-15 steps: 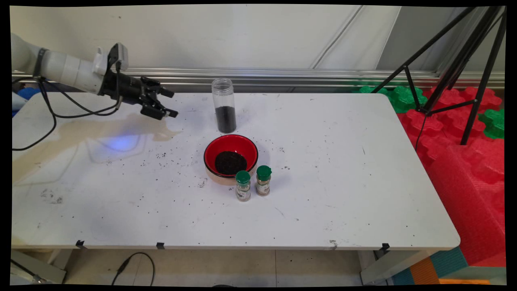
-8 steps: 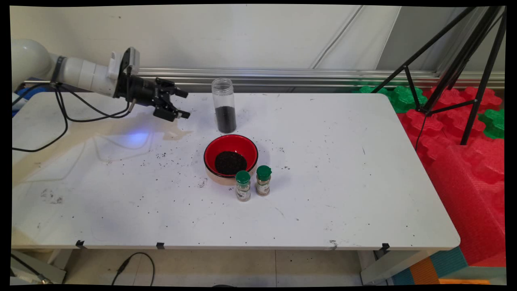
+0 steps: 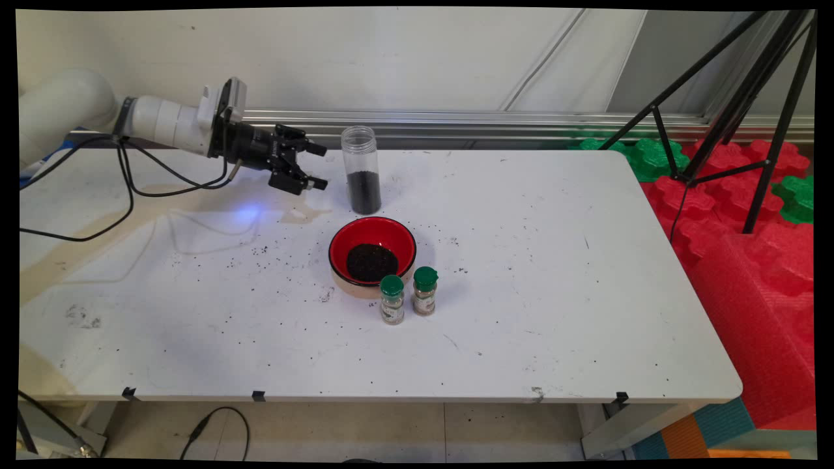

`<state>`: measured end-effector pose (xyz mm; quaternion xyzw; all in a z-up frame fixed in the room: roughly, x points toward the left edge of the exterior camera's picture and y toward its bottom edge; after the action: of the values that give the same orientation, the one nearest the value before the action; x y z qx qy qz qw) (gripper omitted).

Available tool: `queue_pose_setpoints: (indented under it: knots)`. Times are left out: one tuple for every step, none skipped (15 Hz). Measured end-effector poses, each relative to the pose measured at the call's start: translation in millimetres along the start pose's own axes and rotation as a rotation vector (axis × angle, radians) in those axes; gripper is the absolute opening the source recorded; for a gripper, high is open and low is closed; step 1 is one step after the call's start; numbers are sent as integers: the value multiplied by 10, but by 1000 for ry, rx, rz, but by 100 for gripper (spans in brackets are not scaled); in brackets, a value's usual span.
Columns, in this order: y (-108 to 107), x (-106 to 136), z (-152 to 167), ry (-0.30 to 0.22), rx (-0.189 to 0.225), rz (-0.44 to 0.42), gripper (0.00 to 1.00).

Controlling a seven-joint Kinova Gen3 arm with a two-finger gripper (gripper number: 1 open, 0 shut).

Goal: Pick up the black seasoning powder from the table

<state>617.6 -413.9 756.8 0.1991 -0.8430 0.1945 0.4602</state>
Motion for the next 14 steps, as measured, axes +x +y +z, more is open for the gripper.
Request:
queue_pose_setpoints:
  knots:
    - [-12, 4, 44, 10, -12, 5, 100]
    - [-24, 8, 88, 19, -25, 10, 100]
    - [-35, 13, 130, 28, -36, 16, 100]
    - [-47, 15, 162, 35, -45, 20, 100]
    - [-62, 16, 201, 43, -53, 25, 100]
    - [-78, 18, 239, 51, -61, 31, 100]
    - [-92, 18, 270, 56, -67, 35, 100]
    - [-103, 18, 294, 61, -71, 38, 100]
    - [-113, 17, 316, 65, -75, 41, 100]
    - [-126, 16, 350, 70, -80, 45, 100]
    - [-139, 16, 386, 75, -85, 50, 100]
    - [-147, 14, 410, 79, -88, 52, 100]
    - [-153, 13, 426, 81, -91, 54, 100]
    - [-161, 12, 451, 84, -94, 57, 100]
